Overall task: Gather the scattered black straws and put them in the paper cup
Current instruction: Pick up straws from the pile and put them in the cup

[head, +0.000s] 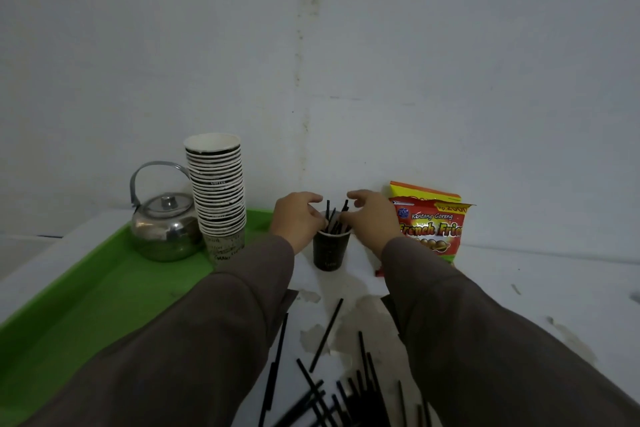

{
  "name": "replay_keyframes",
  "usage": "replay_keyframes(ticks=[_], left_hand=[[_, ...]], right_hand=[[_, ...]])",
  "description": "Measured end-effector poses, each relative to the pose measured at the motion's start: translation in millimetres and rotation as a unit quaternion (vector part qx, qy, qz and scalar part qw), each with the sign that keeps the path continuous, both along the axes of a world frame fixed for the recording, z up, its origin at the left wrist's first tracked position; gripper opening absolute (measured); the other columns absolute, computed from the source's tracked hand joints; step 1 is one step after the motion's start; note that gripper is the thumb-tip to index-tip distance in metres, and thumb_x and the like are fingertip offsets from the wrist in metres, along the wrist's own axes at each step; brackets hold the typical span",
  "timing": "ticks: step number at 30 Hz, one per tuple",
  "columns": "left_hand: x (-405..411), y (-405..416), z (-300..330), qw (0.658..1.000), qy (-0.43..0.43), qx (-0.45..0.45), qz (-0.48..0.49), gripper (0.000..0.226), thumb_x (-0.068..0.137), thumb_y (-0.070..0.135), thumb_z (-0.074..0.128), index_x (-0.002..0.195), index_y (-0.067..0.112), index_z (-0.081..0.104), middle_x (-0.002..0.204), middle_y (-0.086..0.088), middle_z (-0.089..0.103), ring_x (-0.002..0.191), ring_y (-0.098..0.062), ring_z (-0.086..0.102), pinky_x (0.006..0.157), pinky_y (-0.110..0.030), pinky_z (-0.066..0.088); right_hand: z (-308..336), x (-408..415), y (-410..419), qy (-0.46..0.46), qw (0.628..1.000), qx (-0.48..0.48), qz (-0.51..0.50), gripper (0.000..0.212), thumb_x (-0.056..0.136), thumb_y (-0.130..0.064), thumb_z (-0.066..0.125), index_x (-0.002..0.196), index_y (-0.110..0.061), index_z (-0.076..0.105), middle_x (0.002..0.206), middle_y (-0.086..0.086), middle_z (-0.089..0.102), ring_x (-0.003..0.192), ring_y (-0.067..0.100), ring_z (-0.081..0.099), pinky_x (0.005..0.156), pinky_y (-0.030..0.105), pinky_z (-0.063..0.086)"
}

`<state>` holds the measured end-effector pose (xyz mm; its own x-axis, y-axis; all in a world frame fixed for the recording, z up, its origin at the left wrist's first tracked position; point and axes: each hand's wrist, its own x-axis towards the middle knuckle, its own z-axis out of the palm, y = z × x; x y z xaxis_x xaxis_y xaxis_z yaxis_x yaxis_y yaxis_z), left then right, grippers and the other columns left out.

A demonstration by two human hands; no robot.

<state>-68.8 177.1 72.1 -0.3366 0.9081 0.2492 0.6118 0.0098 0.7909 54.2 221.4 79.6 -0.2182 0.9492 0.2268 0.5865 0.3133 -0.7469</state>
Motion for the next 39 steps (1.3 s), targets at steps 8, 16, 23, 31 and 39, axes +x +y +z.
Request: replay_keyframes(ticks=[8, 16, 23, 31, 39], left_hand=[[23, -75, 4, 0.999, -0.004, 0.023, -0.049, 0.022, 0.078, 0.007, 0.065, 0.099, 0.013, 0.067, 0.080, -0.011, 0.068, 0.066, -0.017, 0.060, 0.058, -0.026, 0.049], [56, -175, -65, 0.982, 0.107, -0.062, -0.142, 0.018, 0.085, 0.020, 0.060, 0.101, 0.024, 0.067, 0.085, 0.011, 0.061, 0.077, -0.006, 0.056, 0.061, -0.005, 0.036], [68, -206, -109, 0.953, 0.227, 0.024, -0.199, 0.035, 0.088, 0.019, 0.042, 0.118, 0.021, 0.061, 0.114, 0.000, 0.064, 0.105, -0.011, 0.052, 0.091, -0.016, 0.037], [70, -210, -111, 0.941, 0.281, 0.017, -0.188, 0.046, 0.084, 0.043, 0.038, 0.119, 0.020, 0.058, 0.110, 0.003, 0.063, 0.103, -0.012, 0.051, 0.086, -0.028, 0.046], [77, -209, -113, 0.944, 0.275, 0.031, -0.178, 0.031, 0.082, 0.025, 0.055, 0.109, 0.013, 0.064, 0.093, -0.001, 0.066, 0.089, -0.017, 0.057, 0.078, -0.024, 0.047]], right_hand=[[18, 38, -63, 0.047, 0.994, 0.093, 0.019, 0.036, 0.080, -0.023, 0.069, 0.115, -0.020, 0.059, 0.107, 0.003, 0.055, 0.078, 0.006, 0.050, 0.073, 0.024, 0.040], [-53, 91, -166, 0.019, 0.998, -0.009, 0.061, 0.013, 0.077, -0.014, 0.070, 0.085, -0.024, 0.068, 0.071, -0.012, 0.063, 0.066, 0.000, 0.057, 0.060, 0.003, 0.042], [-83, 117, -207, -0.015, 1.000, -0.012, 0.013, 0.013, 0.077, -0.014, 0.071, 0.085, -0.024, 0.067, 0.075, -0.006, 0.065, 0.065, 0.006, 0.056, 0.061, 0.003, 0.041], [-94, 109, -218, -0.154, 0.985, 0.071, 0.040, 0.026, 0.079, -0.033, 0.067, 0.101, -0.020, 0.065, 0.078, -0.006, 0.056, 0.074, 0.010, 0.051, 0.068, 0.020, 0.041], [-95, 108, -222, -0.172, 0.984, 0.042, 0.029, 0.023, 0.083, -0.025, 0.062, 0.104, -0.015, 0.066, 0.095, 0.002, 0.065, 0.083, 0.010, 0.054, 0.071, 0.018, 0.042]])
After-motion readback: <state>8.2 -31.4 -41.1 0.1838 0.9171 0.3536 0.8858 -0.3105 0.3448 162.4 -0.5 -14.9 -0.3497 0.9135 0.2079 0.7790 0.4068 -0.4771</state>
